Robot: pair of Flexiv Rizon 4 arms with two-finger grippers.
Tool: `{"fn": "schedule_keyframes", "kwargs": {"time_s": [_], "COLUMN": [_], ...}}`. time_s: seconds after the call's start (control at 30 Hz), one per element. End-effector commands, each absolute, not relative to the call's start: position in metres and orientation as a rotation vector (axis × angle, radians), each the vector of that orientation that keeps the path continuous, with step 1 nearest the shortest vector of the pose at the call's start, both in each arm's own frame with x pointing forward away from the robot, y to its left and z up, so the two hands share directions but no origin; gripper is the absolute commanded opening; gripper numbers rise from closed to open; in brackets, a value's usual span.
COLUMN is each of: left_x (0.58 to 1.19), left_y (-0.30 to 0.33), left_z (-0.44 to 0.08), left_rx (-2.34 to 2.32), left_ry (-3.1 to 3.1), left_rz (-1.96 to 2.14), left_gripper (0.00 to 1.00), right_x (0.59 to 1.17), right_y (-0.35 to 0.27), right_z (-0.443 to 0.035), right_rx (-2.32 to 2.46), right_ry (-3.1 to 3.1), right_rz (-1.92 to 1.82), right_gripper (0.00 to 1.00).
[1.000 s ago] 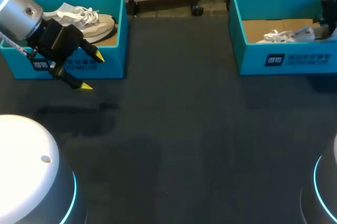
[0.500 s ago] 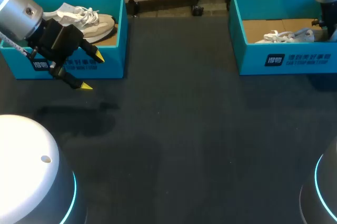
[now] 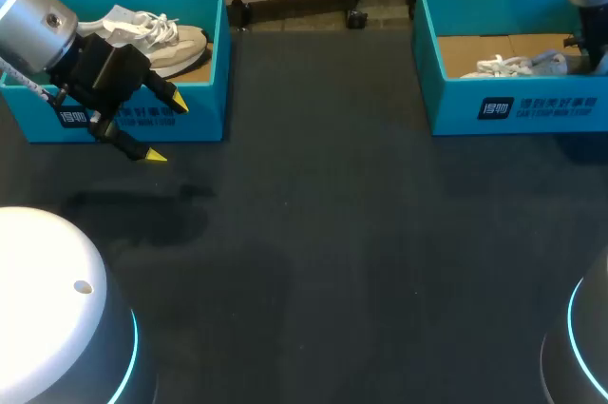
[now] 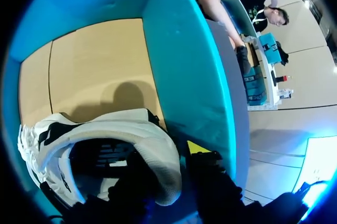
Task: Take the shoe out of the shoebox, open the shoe tongue, remove and reinsert the insole, then place the shoe into the shoebox
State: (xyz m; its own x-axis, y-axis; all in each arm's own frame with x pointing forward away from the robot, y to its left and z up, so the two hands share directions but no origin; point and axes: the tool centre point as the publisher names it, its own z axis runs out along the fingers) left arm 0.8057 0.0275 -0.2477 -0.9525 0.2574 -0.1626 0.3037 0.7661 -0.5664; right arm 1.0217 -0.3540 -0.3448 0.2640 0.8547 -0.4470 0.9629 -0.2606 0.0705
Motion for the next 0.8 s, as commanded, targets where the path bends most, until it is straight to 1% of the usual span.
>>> {"fn": "schedule_keyframes", "kwargs": {"time_s": [0.03, 0.43, 0.63, 0.67, 0.7, 0.73, 0.8], "left_x": [0.805, 0.805, 0.805, 0.805, 0.805, 0.805, 0.805], "left_y": [0.028, 0.028, 0.028, 0.028, 0.028, 0.028, 0.028], "left_z": [-0.248, -0.248, -0.248, -0.248, -0.248, -0.248, -0.248], "left_rx": [0.458, 0.458, 0.458, 0.458, 0.458, 0.458, 0.458], "left_ry": [2.882, 2.882, 2.882, 2.882, 2.882, 2.882, 2.882], "left_rz": [-0.940, -0.940, -0.940, -0.940, -0.940, -0.940, -0.940], "left_gripper": [1.00, 1.00, 1.00, 1.00, 1.00, 1.00, 1.00], "right_x": [1.019, 1.016, 1.019, 1.019, 1.019, 1.019, 1.018], "right_y": [-0.356, -0.360, -0.359, -0.359, -0.359, -0.359, -0.357], "right_z": [-0.342, -0.324, -0.330, -0.332, -0.335, -0.337, -0.339], "right_rx": [2.218, 2.214, 2.233, 2.241, 2.256, 2.264, 2.264], "right_ry": [1.655, 1.642, 1.638, 1.636, 1.631, 1.632, 1.632], "right_rz": [-0.446, -0.412, -0.404, -0.404, -0.395, -0.389, -0.389], "right_gripper": [0.32, 0.40, 0.39, 0.37, 0.31, 0.23, 0.00]}}
